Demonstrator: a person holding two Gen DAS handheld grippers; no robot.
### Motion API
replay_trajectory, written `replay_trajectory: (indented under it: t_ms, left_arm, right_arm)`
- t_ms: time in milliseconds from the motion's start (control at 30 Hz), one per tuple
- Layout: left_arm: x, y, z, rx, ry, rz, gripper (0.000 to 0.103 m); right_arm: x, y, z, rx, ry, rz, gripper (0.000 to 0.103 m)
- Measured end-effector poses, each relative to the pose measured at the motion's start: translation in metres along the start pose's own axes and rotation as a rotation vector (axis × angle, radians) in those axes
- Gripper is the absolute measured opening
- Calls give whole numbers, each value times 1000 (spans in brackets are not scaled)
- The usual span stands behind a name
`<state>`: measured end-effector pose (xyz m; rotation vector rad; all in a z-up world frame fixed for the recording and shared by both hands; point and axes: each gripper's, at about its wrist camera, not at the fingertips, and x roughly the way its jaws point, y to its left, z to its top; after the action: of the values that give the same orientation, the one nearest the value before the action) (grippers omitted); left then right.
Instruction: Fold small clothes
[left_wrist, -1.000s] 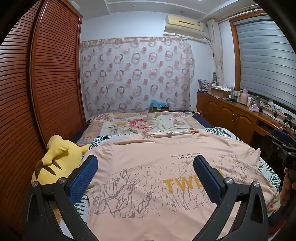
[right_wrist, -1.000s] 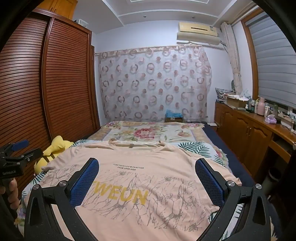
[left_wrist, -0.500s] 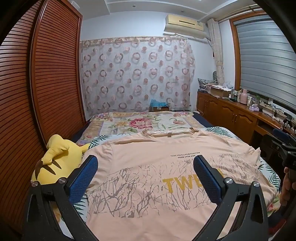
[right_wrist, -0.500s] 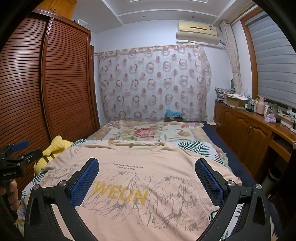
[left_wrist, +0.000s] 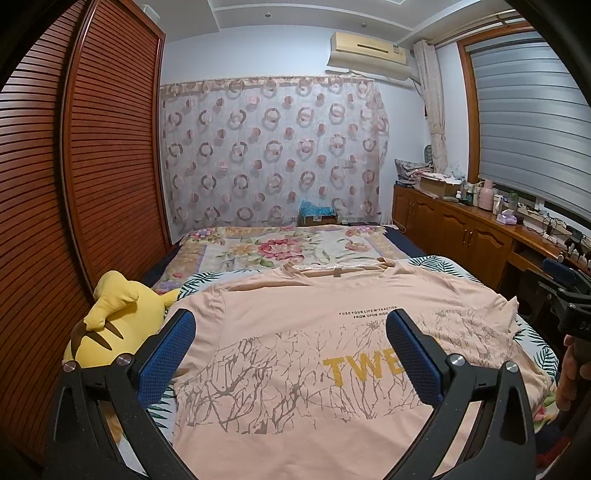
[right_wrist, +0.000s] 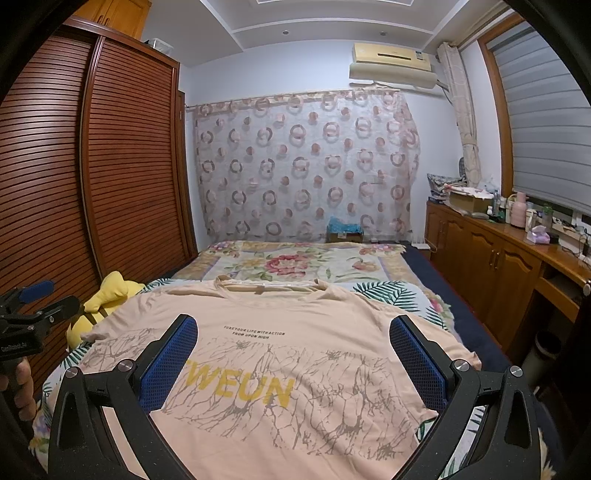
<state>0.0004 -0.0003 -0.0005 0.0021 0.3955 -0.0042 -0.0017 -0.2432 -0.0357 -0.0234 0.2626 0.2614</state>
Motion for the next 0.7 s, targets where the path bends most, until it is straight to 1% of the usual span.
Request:
replay_trajectory:
  t_ms: [700]
  left_arm:
    - [-1, 0, 0, 1, -3, 1, 103]
  right_arm:
    - [-1, 0, -1, 7, -3, -2, 103]
